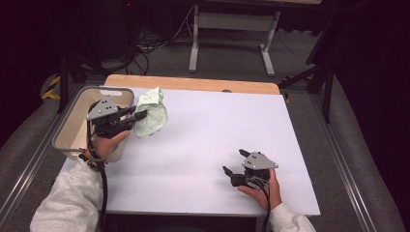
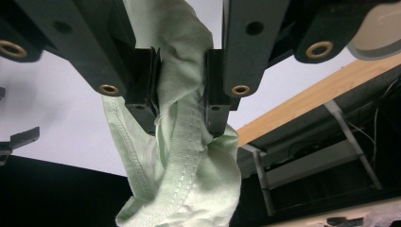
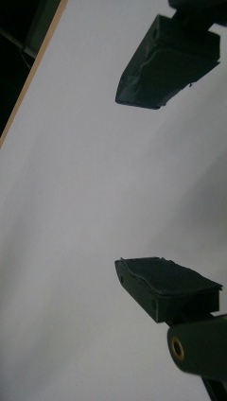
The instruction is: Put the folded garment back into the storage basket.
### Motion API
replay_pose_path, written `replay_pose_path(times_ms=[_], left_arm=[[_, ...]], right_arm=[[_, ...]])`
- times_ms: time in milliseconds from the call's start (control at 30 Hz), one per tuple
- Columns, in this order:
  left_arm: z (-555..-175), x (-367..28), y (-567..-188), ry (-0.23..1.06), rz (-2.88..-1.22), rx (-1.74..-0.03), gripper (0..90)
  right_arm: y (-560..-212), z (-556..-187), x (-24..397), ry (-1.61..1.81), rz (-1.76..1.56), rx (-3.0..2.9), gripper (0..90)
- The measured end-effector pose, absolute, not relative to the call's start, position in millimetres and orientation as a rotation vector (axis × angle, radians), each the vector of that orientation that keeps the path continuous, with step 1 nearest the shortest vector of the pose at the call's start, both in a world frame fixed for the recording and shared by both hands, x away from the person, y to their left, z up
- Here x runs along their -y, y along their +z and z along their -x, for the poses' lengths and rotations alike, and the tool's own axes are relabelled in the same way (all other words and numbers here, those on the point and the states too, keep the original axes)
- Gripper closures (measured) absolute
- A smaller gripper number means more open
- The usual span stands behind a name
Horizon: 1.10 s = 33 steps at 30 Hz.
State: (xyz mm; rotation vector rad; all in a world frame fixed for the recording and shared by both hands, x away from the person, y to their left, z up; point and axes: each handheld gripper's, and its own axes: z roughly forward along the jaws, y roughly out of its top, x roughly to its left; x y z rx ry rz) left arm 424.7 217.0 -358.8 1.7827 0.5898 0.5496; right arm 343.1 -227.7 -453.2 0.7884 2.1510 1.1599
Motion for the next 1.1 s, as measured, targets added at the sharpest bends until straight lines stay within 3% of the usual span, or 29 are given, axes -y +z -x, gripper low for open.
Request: replay_pose_path(times_ms=[1100], left_arm=[[-421.5,-276.0,-357.8,0.602,-1.731,-0.74,72.4]], right_arm=[[-453.7,-343.4,227.0,1.154,-0.789,-2.159,18.0]])
